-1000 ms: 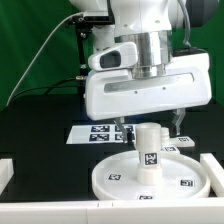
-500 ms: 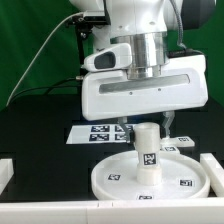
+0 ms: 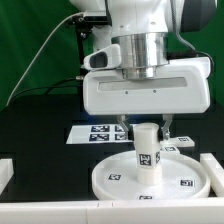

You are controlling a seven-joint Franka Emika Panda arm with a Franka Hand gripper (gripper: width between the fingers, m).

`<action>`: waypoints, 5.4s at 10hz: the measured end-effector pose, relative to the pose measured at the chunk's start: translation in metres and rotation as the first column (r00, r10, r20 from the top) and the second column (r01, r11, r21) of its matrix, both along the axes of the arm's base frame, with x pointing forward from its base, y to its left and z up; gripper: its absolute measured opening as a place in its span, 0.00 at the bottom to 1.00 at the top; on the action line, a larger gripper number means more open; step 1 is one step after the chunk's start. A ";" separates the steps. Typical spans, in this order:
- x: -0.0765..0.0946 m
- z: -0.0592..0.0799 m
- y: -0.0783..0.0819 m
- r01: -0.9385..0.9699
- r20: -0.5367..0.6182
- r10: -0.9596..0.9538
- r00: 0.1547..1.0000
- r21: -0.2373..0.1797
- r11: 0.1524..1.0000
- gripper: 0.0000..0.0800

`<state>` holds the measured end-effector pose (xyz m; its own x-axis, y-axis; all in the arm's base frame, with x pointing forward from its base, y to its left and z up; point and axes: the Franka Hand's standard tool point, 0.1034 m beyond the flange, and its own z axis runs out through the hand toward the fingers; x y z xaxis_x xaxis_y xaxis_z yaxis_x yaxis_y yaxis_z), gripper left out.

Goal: Assemble round table

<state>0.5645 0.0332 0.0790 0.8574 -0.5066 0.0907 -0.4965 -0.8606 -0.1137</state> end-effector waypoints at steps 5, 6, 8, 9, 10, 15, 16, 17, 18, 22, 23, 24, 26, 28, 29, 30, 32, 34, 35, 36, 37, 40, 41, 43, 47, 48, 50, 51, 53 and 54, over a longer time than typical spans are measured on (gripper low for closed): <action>-0.005 -0.002 0.006 0.732 -0.124 -0.721 0.681 0.104 0.673 0.51; -0.005 -0.002 0.006 0.796 -0.145 -0.783 0.605 0.113 0.594 0.51; -0.005 -0.003 0.007 0.796 -0.147 -0.783 0.605 0.114 0.594 0.51; -0.005 -0.003 0.005 0.722 -0.128 -0.711 0.692 0.115 0.682 0.68; -0.005 -0.003 0.003 0.617 -0.104 -0.609 0.787 0.112 0.779 0.79; -0.009 -0.004 0.007 0.141 -0.044 -0.138 0.989 0.072 0.987 0.81; -0.008 -0.004 0.008 -0.021 -0.026 0.022 0.999 0.044 0.999 0.81; -0.007 -0.003 0.011 -0.224 -0.012 0.224 0.974 -0.002 0.975 0.81; -0.006 -0.002 0.011 -0.387 -0.010 0.387 0.922 -0.032 0.922 0.81; -0.008 -0.004 0.005 -0.698 -0.027 0.698 0.715 -0.083 0.711 0.81; -0.008 -0.004 0.004 -0.696 -0.022 0.697 0.716 -0.092 0.712 0.81; -0.008 -0.004 0.004 -0.684 -0.021 0.685 0.728 -0.091 0.724 0.81; -0.008 -0.004 0.004 -0.669 -0.020 0.671 0.742 -0.089 0.738 0.52; -0.008 -0.005 0.004 -0.578 -0.016 0.579 0.815 -0.074 0.813 0.50; -0.008 -0.005 0.004 -0.517 -0.015 0.517 0.856 -0.065 0.854 0.50; -0.007 -0.005 0.005 -0.413 -0.008 0.413 0.911 -0.053 0.909 0.50; -0.007 -0.005 0.006 -0.140 -0.005 0.140 0.990 -0.028 0.990 0.50; -0.007 -0.006 0.007 0.234 -0.019 -0.233 0.972 0.013 0.972 0.50; -0.007 -0.006 0.009 0.416 -0.035 -0.414 0.909 0.041 0.909 0.50; -0.007 -0.007 0.011 0.563 -0.054 -0.560 0.827 0.061 0.824 0.50; -0.007 -0.006 0.011 0.670 -0.073 -0.666 0.742 0.082 0.738 0.50; -0.008 -0.007 0.010 0.646 -0.077 -0.641 0.764 0.078 0.760 0.51; -0.009 -0.008 0.008 0.488 -0.068 -0.484 0.872 0.058 0.871 0.75; -0.009 -0.007 0.004 0.165 -0.038 -0.164 0.986 0.032 0.986 0.80; -0.011 -0.008 0.003 -0.136 -0.029 0.136 0.990 0.001 0.991 0.81; -0.009 -0.007 0.003 -0.272 -0.015 0.272 0.962 -0.030 0.962 0.81; -0.002 -0.004 0.003 -0.595 0.004 0.601 0.799 -0.136 0.792 0.81; -0.001 -0.004 0.002 -0.711 -0.012 0.718 0.695 -0.159 0.685 0.81; -0.001 -0.004 -0.001 -0.802 -0.036 0.811 0.584 -0.179 0.569 0.81; -0.001 -0.004 -0.001 -0.812 -0.040 0.821 0.570 -0.181 0.555 0.81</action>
Offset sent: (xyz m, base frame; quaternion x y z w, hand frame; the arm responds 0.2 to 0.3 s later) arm 0.0222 0.0264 -0.0025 0.0689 -0.0021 0.4773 0.8761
